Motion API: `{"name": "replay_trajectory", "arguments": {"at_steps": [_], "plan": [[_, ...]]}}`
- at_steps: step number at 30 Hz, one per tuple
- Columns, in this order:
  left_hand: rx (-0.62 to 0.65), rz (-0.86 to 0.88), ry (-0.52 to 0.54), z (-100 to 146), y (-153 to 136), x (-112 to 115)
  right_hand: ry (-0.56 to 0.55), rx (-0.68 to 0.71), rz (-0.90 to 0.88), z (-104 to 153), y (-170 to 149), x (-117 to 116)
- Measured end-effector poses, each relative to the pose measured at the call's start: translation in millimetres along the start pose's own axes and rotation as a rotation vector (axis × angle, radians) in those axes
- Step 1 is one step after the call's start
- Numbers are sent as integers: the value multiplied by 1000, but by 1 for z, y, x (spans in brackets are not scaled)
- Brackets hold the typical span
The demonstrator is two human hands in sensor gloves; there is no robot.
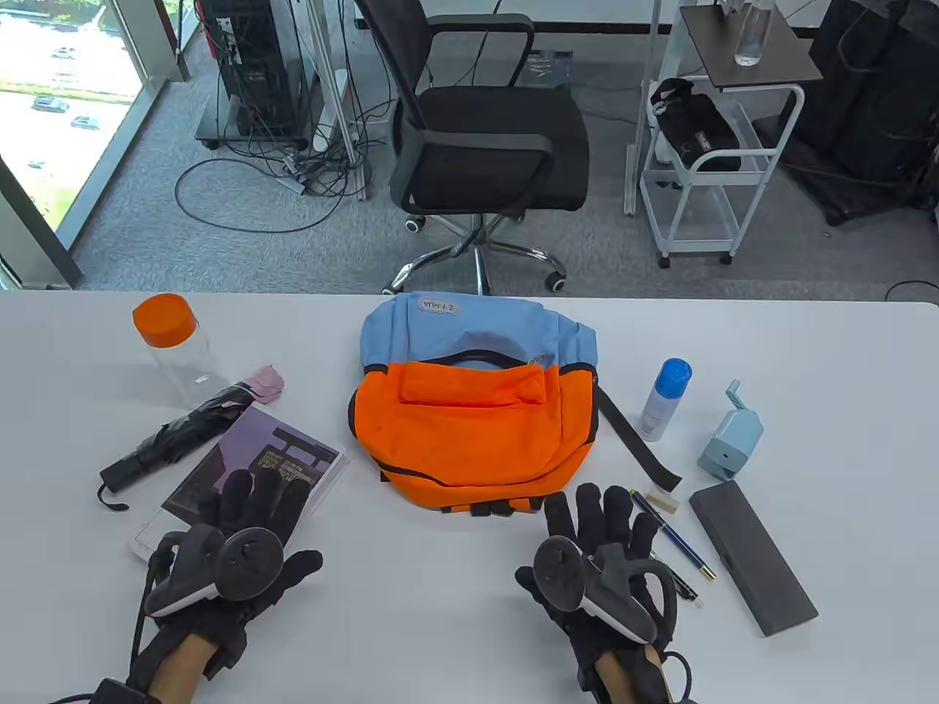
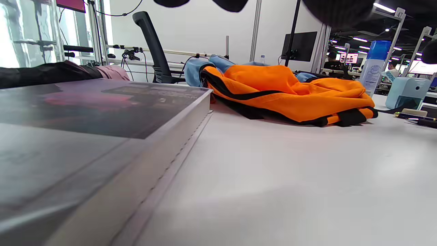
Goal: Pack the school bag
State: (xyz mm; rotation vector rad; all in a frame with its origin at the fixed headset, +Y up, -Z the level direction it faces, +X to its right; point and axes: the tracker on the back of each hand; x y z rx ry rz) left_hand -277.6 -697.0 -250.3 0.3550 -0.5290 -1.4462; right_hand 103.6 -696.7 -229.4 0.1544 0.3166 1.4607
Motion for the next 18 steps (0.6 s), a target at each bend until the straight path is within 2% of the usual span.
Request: {"name": "replay_trajectory", "arguments": {"at_steps": [18], "plan": [[20, 49, -32, -2, 4, -1, 64, 3, -27, -1, -1, -4]]}}
Point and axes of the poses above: the tracker on the back of each hand, its own y axis roughly to the thumb side, its own z axis roughly from the fingertips to the wrist, x = y × z, and after that the axes turned 10 degrees about x, right-handed
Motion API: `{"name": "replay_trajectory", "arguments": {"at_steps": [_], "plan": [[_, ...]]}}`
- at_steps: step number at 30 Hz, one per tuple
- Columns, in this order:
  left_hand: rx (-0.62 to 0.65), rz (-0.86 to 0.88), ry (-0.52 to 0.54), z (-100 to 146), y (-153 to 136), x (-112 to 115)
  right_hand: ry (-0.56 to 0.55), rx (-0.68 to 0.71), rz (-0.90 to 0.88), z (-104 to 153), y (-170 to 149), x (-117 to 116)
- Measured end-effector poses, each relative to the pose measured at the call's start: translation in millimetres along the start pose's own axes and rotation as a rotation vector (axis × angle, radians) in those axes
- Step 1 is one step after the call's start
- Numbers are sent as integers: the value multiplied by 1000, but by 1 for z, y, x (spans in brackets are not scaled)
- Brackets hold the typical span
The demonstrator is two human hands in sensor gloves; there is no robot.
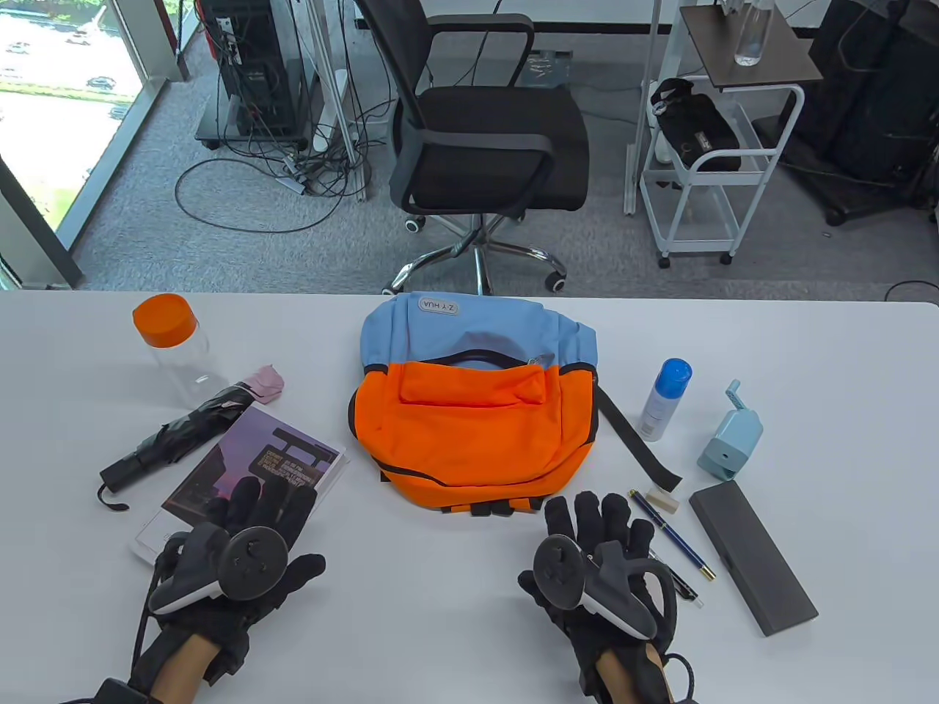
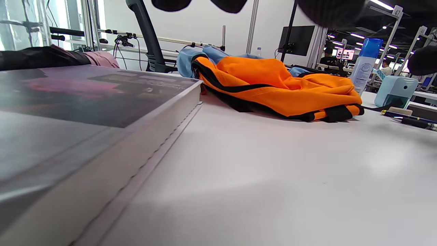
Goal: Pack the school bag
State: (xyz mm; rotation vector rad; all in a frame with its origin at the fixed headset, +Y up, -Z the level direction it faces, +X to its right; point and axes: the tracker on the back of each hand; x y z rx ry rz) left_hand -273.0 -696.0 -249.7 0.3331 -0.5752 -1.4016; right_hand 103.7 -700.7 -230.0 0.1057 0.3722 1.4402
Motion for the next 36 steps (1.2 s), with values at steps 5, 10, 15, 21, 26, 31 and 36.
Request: {"name": "replay_trajectory", "arguments": {"at_steps": [5, 10, 15, 21, 26, 31, 36], "plan": [[18, 2, -35, -1, 3, 2, 27, 5, 2, -2, 2, -3], [27, 13, -53, -2, 3, 4, 58, 29, 1, -3, 3, -3], [32, 13, -72, -3, 4, 5, 91, 38, -11, -3, 5, -6], [42, 15, -70, -3, 5, 4, 57, 53, -10, -1, 10, -1], [54, 15, -59, -2, 7, 0, -55, 18, 10, 12, 12, 33], [57, 19, -44, 0, 7, -4, -184, -114, 23, 26, -16, 84], [60, 20, -50, 0, 7, -4, -175, -318, 56, 35, -78, 104]]}}
Point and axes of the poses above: the tracker on the back of each hand, its own y axis roughly to the thumb side, its own z axis roughly from the fingertips to the wrist, x = y × z, and after that the axes turned 10 degrees about x, right-handed
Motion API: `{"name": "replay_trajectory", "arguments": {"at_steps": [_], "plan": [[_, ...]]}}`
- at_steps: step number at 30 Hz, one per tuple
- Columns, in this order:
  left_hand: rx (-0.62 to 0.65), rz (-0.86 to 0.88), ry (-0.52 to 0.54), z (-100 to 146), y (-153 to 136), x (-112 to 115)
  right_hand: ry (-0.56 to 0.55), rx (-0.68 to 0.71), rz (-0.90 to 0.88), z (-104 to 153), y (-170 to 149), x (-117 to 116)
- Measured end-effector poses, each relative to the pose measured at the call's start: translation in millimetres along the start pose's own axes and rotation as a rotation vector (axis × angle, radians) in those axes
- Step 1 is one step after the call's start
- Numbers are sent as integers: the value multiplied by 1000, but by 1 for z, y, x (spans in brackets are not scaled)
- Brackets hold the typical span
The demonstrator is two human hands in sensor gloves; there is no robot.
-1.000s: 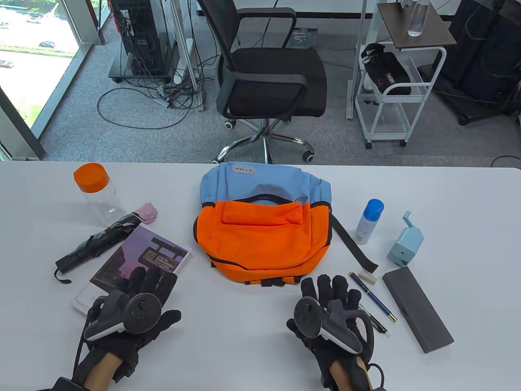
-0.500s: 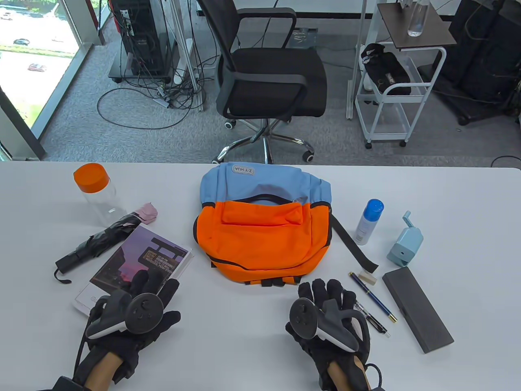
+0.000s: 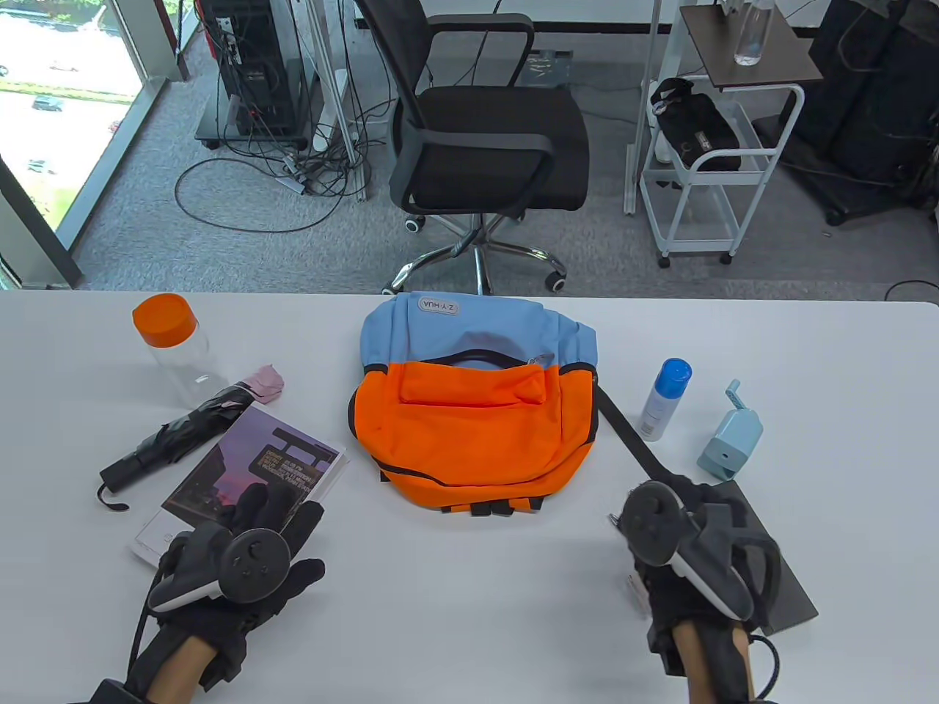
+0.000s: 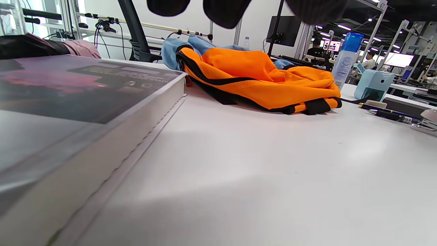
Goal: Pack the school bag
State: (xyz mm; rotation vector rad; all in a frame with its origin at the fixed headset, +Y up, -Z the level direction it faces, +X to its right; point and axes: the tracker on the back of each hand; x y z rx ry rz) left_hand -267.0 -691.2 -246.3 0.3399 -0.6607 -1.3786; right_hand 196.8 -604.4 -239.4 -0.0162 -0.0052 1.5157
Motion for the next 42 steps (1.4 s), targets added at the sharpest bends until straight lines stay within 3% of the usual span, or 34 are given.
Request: {"name": "replay_trajectory", "arguments": {"at_steps": [4, 8, 11, 13, 17, 19, 22, 24, 26, 30, 33, 36, 39, 42], "plan": [[-1, 1, -16, -1, 1, 1, 92, -159, 58, -10, -52, -24], [1, -1, -36, -2, 2, 4, 310, -276, 118, -16, -98, -75], [1, -4, -42, -3, 3, 4, 438, -305, 107, -15, -113, -106], [0, -2, -43, -3, 3, 4, 463, -325, 118, -16, -121, -118], [-1, 1, -40, -2, 2, 4, 403, -309, 179, -12, -124, -121], [-1, 2, -33, -2, 2, 3, 425, -291, 190, -7, -123, -111], [2, 2, -20, -1, 3, 1, 380, -262, 199, 10, -114, -77], [8, 0, -13, -1, 3, 0, 309, -210, 178, 24, -98, -50], [20, -3, -16, -3, 5, 1, 206, -55, 126, 36, -63, -20], [56, 16, -10, -6, 11, 5, 108, 230, 15, 37, 11, -1], [117, 131, 28, -7, 19, 5, 41, 408, -164, 24, 79, -16], [167, 212, 58, -9, 31, 5, 93, 514, -475, 8, 137, -51], [200, 322, 32, -14, 40, 11, 173, 502, -791, 3, 169, -82], [253, 532, -18, -22, 46, 24, 270, 411, -1108, 4, 175, -101]]}}
Point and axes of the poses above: the tracker on the back of each hand, its own y axis roughly to the thumb side, its own z axis roughly from the fingertips to the wrist, x = y × z, and after that the axes turned 10 degrees about x, right-handed
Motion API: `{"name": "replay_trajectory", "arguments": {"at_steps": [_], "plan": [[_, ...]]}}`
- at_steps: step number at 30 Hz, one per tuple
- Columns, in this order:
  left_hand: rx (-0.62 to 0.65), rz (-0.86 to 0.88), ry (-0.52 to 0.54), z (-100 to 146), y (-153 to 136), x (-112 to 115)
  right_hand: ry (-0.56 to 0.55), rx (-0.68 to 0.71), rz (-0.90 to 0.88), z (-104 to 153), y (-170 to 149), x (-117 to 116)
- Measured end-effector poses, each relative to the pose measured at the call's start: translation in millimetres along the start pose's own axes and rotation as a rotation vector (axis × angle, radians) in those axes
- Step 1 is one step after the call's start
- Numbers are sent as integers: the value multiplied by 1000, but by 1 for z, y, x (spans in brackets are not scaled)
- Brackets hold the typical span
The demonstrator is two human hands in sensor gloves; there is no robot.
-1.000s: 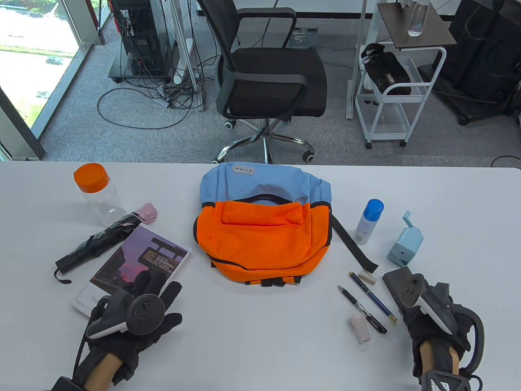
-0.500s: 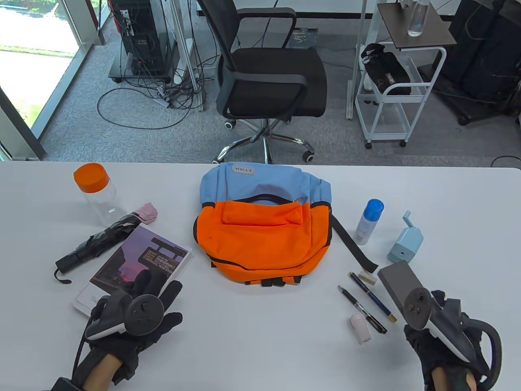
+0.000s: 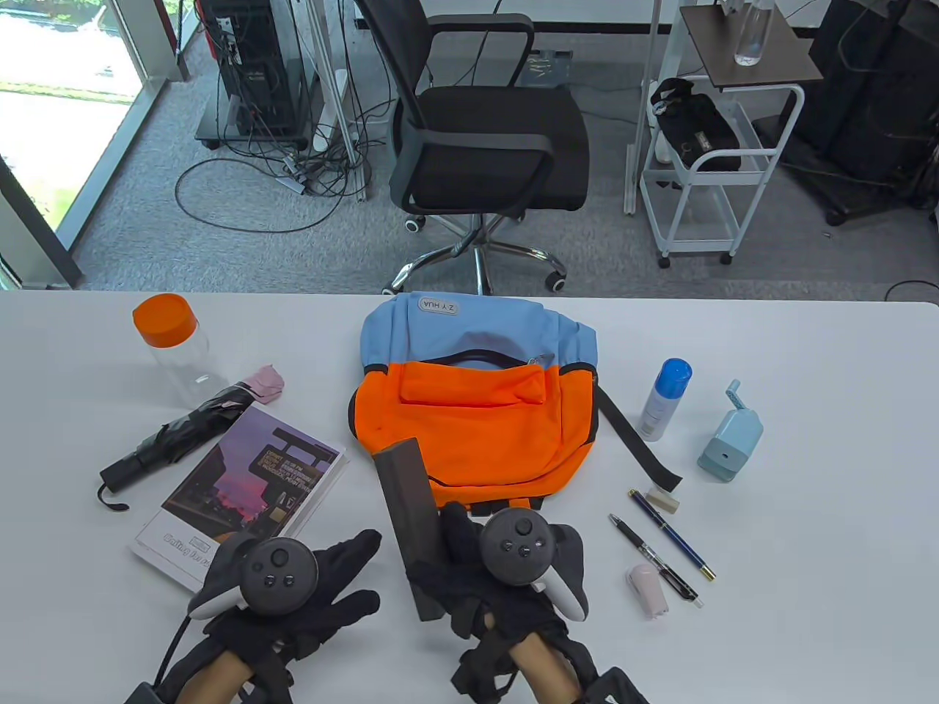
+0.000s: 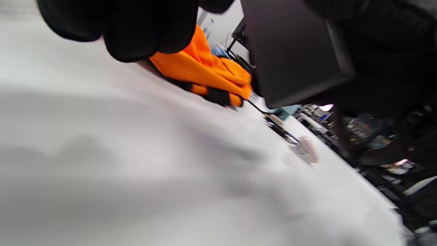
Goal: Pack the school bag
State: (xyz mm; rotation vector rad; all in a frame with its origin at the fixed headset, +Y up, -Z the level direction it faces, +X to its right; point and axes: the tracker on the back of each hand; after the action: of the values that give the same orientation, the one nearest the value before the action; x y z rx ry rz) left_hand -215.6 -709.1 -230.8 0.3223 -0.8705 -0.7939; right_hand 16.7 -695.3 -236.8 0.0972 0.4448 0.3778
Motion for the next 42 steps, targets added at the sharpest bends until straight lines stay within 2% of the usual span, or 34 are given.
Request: {"name": "replay_trajectory", "arguments": {"at_steps": [3, 4, 5, 6, 8, 9, 10, 11, 12, 13, 14, 16, 17, 18, 21, 23, 24, 25, 30, 33, 37, 38, 40, 42], "plan": [[75, 271, 30, -11, 6, 17, -59, 53, -332, 6, -13, -6], [66, 293, 73, -14, 8, 19, -73, 49, -367, 8, -14, -7], [15, 278, 169, -15, 7, 22, -79, 62, -375, 8, -16, -6], [26, 269, 243, -17, 4, 23, -61, 74, -330, 8, -16, -3], [-18, 290, 262, -18, 0, 20, -26, 8, -173, 10, -15, 5], [-41, 238, 288, -18, -2, 15, 47, -65, -16, 12, -13, 13], [-61, 153, 280, -17, -3, 11, 97, -124, 108, 16, -12, 19], [-91, -4, 265, -14, -4, 4, 122, -149, 275, 23, -7, 28], [-110, -114, 239, -13, -4, 0, 99, -138, 389, 27, -3, 35], [-120, -231, 201, -11, -4, -2, 1, -104, 540, 34, 5, 41], [-123, -301, 151, -11, -5, -2, -87, -11, 661, 35, 11, 43], [-116, -315, 102, -13, -8, 2, -106, 191, 843, 31, 13, 35], [-96, -303, 63, -15, -10, 5, -94, 218, 902, 30, 11, 27], [-89, -284, 27, -16, -11, 8, -20, 240, 981, 25, 5, 13], [-47, -278, -77, -20, -12, 17, 290, 93, 1210, 15, -16, -13], [-24, -236, -92, -20, -12, 22, 416, 155, 1205, 8, -28, -23], [-30, -218, -104, -21, -12, 25, 433, 161, 1168, 5, -31, -23], [-44, -266, -147, -21, -12, 29, 391, 153, 1129, 7, -31, -21], [-38, -506, -238, -29, -4, 41, 434, 167, 1132, 4, -30, -23], [-35, -671, -278, -32, -2, 47, 390, 175, 977, 2, -29, -15], [-39, -530, -221, -27, -6, 35, 299, 185, 1028, 6, -33, -8], [-44, -478, -158, -25, -8, 30, 254, 170, 1035, 7, -33, -6], [-66, -458, -88, -21, -9, 22, 112, 93, 1113, 7, -32, 0], [-112, -503, -40, -17, -9, 12, 119, -108, 1224, 8, -35, 9]]}}
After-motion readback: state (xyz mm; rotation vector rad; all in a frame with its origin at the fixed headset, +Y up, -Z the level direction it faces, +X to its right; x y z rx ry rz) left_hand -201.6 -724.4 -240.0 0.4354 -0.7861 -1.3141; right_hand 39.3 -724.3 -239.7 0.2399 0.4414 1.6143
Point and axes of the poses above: the tracker on the back of each hand, its own y axis roughly to the thumb side, its own z axis roughly from the fingertips to the wrist, x = y × z, and after that the axes turned 10 degrees about x, right-handed
